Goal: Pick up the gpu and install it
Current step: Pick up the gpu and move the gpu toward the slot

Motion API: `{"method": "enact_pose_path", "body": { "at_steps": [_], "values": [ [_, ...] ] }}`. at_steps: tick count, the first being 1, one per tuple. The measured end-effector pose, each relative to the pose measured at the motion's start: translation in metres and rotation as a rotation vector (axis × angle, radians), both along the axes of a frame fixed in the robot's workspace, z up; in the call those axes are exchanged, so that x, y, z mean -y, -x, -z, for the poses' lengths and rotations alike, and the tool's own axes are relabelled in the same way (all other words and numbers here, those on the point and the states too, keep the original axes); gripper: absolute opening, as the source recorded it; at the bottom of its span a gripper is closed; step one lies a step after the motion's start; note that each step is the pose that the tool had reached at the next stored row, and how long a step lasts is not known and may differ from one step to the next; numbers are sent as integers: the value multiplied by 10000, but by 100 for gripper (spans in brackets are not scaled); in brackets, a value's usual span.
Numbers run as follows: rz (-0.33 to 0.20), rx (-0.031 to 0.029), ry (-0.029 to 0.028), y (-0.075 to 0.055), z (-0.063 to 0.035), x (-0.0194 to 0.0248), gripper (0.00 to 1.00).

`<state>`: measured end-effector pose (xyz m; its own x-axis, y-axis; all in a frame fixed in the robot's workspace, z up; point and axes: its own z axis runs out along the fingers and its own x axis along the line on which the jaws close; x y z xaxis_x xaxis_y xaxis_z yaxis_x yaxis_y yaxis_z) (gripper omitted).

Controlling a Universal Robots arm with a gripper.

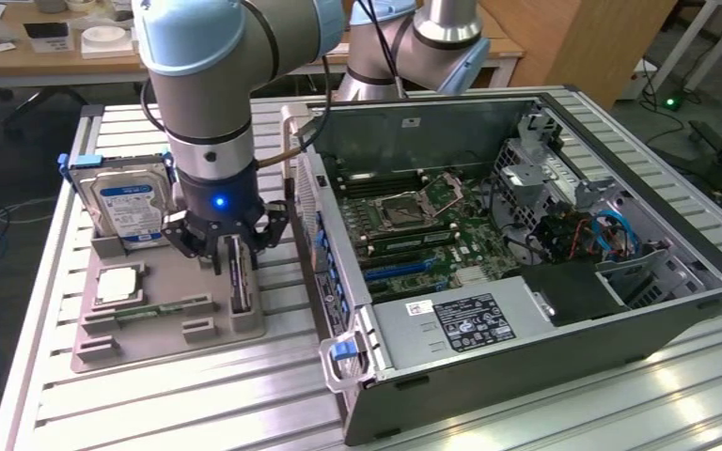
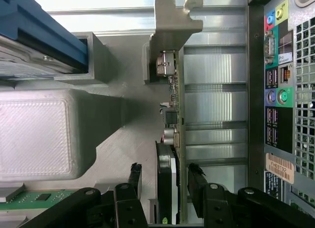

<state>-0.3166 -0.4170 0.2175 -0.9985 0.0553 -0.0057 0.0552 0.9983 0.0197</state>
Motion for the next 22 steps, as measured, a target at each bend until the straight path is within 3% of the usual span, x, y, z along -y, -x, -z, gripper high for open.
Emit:
{"method": "enact_pose_path", "body": {
  "at_steps": [3,4,22],
  "values": [
    [1,0,0,1,6,0,49],
    [1,1,0,0,10,0,42],
    [-152,1,0,-8,41,2,42]
  ]
}}
